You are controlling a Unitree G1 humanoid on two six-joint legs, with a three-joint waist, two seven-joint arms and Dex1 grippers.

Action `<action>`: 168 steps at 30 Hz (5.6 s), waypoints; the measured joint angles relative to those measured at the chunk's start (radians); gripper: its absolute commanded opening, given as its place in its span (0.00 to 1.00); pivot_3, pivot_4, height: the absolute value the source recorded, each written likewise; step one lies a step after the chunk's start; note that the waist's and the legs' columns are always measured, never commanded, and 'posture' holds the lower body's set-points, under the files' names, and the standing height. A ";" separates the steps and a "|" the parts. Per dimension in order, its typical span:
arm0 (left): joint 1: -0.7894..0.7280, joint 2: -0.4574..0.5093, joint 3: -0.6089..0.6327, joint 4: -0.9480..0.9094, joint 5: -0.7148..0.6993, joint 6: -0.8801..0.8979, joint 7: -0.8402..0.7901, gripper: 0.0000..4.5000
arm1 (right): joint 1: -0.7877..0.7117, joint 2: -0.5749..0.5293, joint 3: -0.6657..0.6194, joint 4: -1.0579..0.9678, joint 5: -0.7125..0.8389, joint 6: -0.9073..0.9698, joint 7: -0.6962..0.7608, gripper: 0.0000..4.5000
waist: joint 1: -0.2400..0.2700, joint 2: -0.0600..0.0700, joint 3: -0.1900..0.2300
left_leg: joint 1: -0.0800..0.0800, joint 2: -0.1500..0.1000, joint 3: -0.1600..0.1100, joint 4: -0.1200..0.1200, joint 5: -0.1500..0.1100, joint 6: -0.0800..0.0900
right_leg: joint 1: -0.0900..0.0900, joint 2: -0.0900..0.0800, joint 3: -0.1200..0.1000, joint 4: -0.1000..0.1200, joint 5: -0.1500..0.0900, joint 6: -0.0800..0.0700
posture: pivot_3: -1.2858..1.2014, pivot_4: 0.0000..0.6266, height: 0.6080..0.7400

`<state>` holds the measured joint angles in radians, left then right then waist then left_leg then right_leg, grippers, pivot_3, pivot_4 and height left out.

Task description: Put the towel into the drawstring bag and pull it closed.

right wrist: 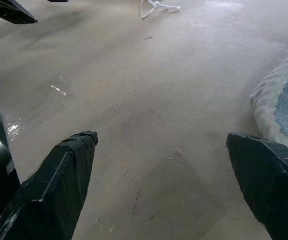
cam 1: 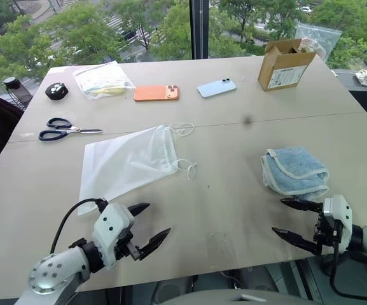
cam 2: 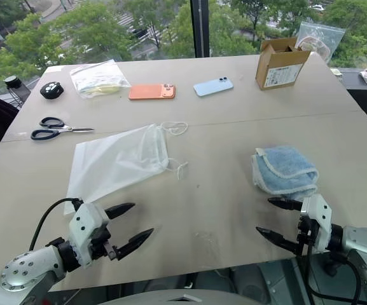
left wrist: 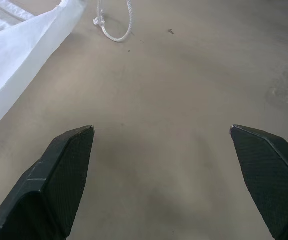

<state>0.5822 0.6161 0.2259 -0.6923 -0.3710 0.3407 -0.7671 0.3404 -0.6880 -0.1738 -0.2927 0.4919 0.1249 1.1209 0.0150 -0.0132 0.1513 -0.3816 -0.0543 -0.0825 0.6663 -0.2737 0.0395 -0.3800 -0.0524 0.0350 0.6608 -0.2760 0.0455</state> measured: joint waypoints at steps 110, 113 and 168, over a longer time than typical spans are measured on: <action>-0.353 -0.172 -0.228 -0.033 0.576 0.396 0.660 1.00 | -0.586 -0.067 -0.100 -0.001 0.283 0.398 -0.128 0.99 | 0.000 0.003 0.004 | -0.015 -0.001 0.001 0.002 -0.002 -0.002 | -0.017 -0.003 -0.006 0.003 0.004 0.006 | 0.52 0.24 1.00; -0.352 -0.172 -0.241 -0.018 0.580 0.387 0.647 1.00 | -0.586 -0.067 -0.100 -0.001 0.284 0.398 -0.130 0.99 | 0.000 0.003 0.004 | -0.015 -0.001 0.000 0.002 -0.002 -0.002 | -0.017 -0.003 -0.006 0.002 0.004 0.006 | 0.52 0.24 1.00; -0.370 -0.416 -0.110 -0.029 0.420 0.584 0.616 0.00 | -0.508 -0.141 -0.048 -0.054 0.259 0.374 0.033 1.00 | -0.001 0.019 -0.017 | -0.010 0.000 0.001 0.001 -0.003 0.000 | -0.011 -0.002 -0.006 0.002 0.004 0.006 | 0.52 0.24 1.00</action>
<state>0.2120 0.2001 0.1161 -0.7212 0.0486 0.9250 -0.1514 -0.1672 -0.8287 -0.2217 -0.3464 0.7510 0.4989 1.1542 0.0136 0.0063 0.1343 -0.3911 -0.0543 -0.0811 0.6672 -0.2768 0.0390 -0.3909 -0.0545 0.0295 0.6623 -0.2723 0.0518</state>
